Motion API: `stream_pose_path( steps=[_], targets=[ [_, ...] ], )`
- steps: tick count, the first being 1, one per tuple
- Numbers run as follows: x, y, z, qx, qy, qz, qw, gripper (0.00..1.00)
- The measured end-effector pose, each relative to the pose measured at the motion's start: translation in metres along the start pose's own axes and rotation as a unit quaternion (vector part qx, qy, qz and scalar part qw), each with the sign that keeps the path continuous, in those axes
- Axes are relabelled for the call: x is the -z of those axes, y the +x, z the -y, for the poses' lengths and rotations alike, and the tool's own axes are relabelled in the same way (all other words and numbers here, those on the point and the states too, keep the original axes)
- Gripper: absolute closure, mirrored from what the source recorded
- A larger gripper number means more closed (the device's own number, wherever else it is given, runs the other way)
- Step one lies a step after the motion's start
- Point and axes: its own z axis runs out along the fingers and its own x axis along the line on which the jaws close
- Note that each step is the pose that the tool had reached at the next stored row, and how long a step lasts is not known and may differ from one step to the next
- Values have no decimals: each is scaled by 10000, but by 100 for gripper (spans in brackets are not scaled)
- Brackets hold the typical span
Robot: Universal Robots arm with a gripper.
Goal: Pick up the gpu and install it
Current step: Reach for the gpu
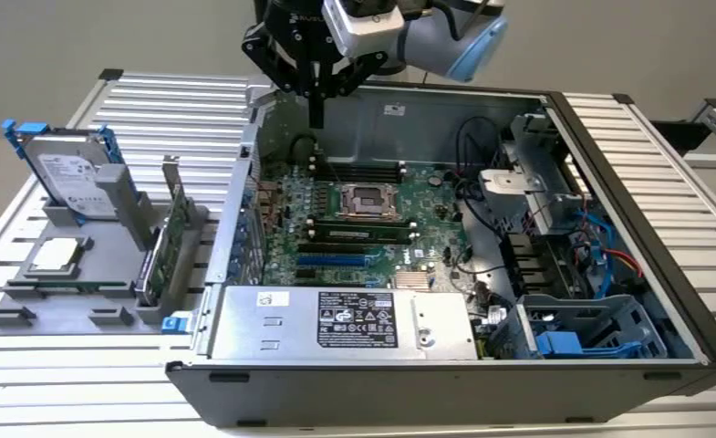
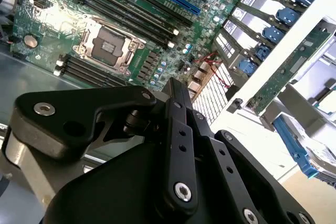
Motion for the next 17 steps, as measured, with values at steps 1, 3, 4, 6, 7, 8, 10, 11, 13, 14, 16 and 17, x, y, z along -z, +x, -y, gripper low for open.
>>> stream_pose_path(
  steps=[1, 3, 4, 6, 7, 8, 10, 11, 13, 14, 16, 17],
  targets=[
    [0, 3, 0, -1, 0, 0, 10000, 100],
    [1, 20, 2, -1, 1, 0, 10000, 100],
    [1, 30, 3, 0, 1, 0, 10000, 100],
    [2, 52, 6, 0, 1, 0, 10000, 100],
    [2, 64, 7, 0, 0, 0, 10000, 100],
    [2, 76, 8, 0, 0, 0, 10000, 100],
    [3, 104, 11, 0, 0, 0, 10000, 100],
    [3, 118, 13, 0, 0, 0, 10000, 100],
    [4, 145, 18, 0, 0, 0, 10000, 100],
    [4, 158, 20, -1, 0, 0, 10000, 100],
    [5, 185, 24, 0, 0, 0, 10000, 100],
    [5, 198, 27, 0, 0, 0, 10000, 100]
  ],
)
